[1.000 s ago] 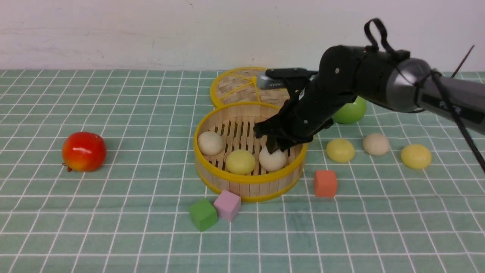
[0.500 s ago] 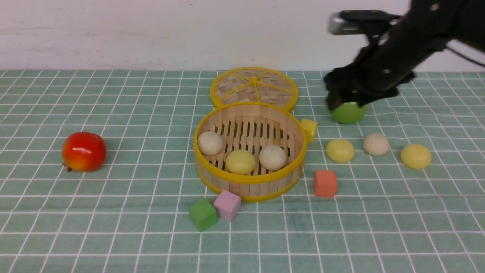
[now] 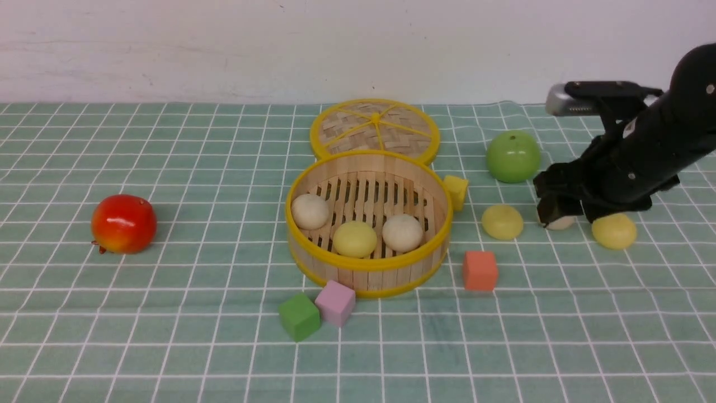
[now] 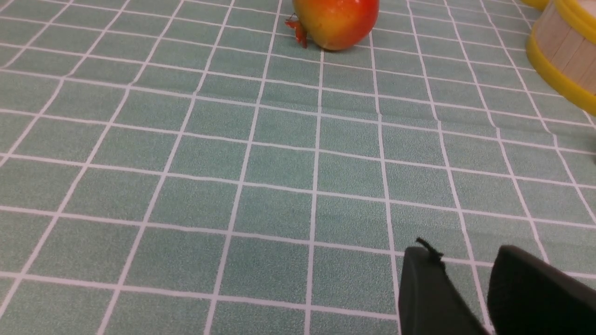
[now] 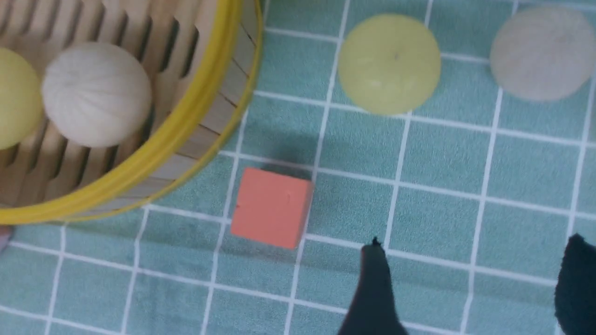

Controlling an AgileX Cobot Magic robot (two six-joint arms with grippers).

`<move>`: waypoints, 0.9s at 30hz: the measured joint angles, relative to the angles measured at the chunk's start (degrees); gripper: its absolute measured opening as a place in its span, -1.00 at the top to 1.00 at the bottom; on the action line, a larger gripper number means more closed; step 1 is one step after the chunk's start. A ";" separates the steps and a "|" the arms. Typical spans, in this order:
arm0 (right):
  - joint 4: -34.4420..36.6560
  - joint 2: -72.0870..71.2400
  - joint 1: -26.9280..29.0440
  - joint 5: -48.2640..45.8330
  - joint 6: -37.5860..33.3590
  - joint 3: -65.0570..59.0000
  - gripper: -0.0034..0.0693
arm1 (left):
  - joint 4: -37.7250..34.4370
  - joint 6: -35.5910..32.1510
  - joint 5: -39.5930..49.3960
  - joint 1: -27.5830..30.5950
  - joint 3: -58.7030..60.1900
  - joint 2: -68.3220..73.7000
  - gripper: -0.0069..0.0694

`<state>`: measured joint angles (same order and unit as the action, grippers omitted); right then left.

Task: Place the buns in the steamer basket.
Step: Use the right arm to grab a steamed stuffed bun

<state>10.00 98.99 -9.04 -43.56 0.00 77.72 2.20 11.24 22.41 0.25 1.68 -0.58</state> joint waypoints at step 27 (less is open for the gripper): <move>-6.70 11.52 12.29 6.85 2.67 9.56 -0.43 | 0.00 0.00 0.00 0.00 0.00 0.00 0.23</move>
<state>3.29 110.52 3.25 -36.71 2.67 87.28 2.20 11.24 22.41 0.25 1.68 -0.58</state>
